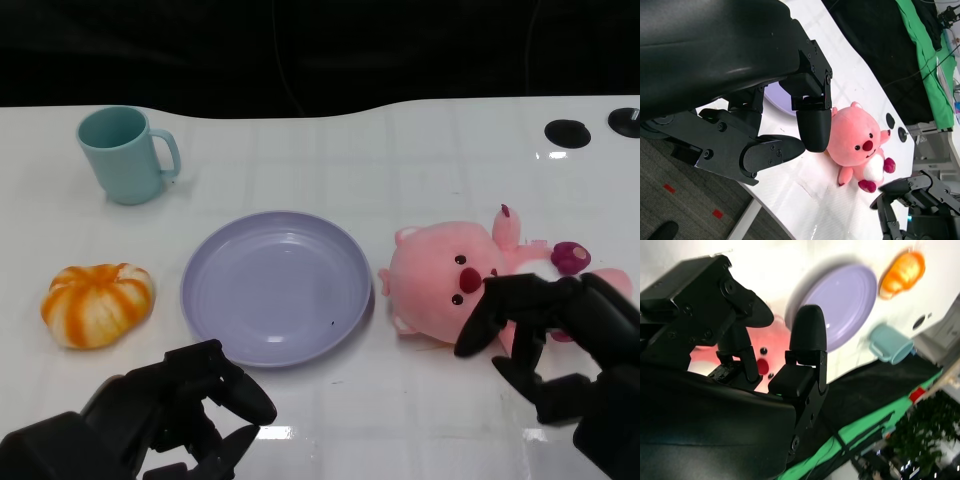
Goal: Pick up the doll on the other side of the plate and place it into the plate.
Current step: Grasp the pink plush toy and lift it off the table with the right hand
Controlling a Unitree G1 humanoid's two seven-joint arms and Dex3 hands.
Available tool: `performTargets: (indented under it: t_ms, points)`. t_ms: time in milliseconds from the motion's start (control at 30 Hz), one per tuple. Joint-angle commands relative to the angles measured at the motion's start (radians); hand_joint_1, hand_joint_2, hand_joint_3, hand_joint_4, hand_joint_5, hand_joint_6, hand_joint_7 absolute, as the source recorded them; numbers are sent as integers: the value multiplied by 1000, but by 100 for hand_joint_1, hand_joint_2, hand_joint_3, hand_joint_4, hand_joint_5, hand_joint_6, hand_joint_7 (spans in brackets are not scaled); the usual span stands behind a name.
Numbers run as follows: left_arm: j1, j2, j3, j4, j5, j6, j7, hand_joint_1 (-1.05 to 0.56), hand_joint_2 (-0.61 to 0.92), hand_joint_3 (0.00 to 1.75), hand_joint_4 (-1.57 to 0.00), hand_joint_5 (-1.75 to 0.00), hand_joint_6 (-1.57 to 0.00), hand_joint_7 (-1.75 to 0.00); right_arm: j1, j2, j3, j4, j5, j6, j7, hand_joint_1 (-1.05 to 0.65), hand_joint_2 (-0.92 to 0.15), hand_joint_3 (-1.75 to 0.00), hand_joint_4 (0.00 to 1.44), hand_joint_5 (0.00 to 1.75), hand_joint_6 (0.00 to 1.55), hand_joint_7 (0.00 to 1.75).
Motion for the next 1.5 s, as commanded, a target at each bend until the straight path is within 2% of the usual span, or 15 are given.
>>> performTargets:
  t_ms: [33,167,333,500,800,1033,1500]
  points:
    - [5,15,9,4,-4,-12,-12,-25,84,61,-57,-166,-60,-132,-8,0,-18,-19,-33,44,-32,-17,-68,-51,57,106,66,51]
    - [4,13,9,4,-5,-10,-10,-24,85,61,-56,-166,-60,-132,-28,-25,-8,-53,-137,138,-26,-38,-89,-12,36,80,53,22]
    - [1,13,5,6,-1,-10,-8,-25,84,61,-56,-166,-60,-132,-46,-66,10,-76,-248,202,-4,-52,-92,-4,20,67,41,10]
    - [-5,7,-3,11,-1,-6,-5,-25,84,61,-56,-166,-59,-131,-74,-114,41,-104,-378,285,63,-62,-90,0,2,56,28,2]
    - [-14,-1,-8,19,-10,-6,-4,-24,84,61,-56,-167,-60,-132,-170,-176,116,-86,-592,356,202,-68,-88,0,0,39,20,1]
    - [-9,-2,-1,8,-13,6,-5,-25,83,62,-55,-166,-59,-131,-250,-160,158,17,-645,361,224,-67,-85,0,0,41,25,3]
    - [-4,-1,-2,-1,-5,3,0,-28,80,65,-56,-166,-61,-132,-382,-126,245,280,-692,342,177,-67,-90,-1,0,49,26,1]
